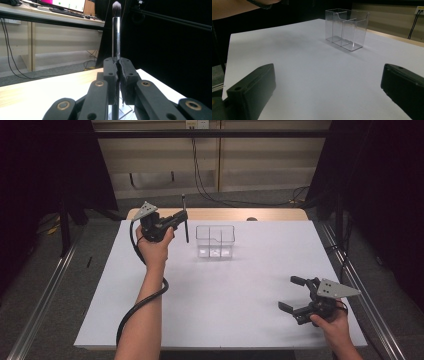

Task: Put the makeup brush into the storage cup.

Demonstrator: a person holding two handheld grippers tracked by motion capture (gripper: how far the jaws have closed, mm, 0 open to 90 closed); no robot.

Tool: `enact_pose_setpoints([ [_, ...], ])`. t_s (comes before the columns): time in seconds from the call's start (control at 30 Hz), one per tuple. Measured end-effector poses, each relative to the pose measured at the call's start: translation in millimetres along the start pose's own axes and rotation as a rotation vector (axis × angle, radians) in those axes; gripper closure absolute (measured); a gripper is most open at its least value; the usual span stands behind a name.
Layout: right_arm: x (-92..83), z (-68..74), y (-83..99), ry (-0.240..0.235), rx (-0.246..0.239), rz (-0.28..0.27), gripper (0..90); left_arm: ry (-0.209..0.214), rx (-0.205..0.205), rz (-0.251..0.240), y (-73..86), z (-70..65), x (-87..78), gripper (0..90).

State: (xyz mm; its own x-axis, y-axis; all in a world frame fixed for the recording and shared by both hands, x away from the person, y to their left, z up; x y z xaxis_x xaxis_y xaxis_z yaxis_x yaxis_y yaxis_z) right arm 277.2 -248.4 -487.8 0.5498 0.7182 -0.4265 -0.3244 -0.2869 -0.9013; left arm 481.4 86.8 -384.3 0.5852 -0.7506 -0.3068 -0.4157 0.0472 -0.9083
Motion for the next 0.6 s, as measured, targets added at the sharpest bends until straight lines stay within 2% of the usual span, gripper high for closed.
enact_pose_setpoints([
  [0.6, 0.1, -0.1, -0.4, -0.002, 0.0, -0.003, 0.0, 0.005, 0.009, -0.003, -9.1, -4.6, 8.2, 84.5],
])
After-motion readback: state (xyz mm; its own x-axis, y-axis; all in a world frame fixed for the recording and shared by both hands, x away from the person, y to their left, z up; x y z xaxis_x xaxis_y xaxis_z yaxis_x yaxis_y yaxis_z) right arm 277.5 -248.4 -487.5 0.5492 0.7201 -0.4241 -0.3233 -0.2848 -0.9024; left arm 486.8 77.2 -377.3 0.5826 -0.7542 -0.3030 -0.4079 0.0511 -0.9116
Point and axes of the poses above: each handheld gripper's, and its own axes: x roughly forward along the jaws, y roughly out of its underside, z roughly to its left, the point moved 8 cm from there along x, roughly forward along the jaws, and after that the axes turned 11 degrees about z, right-handed, at the moved point
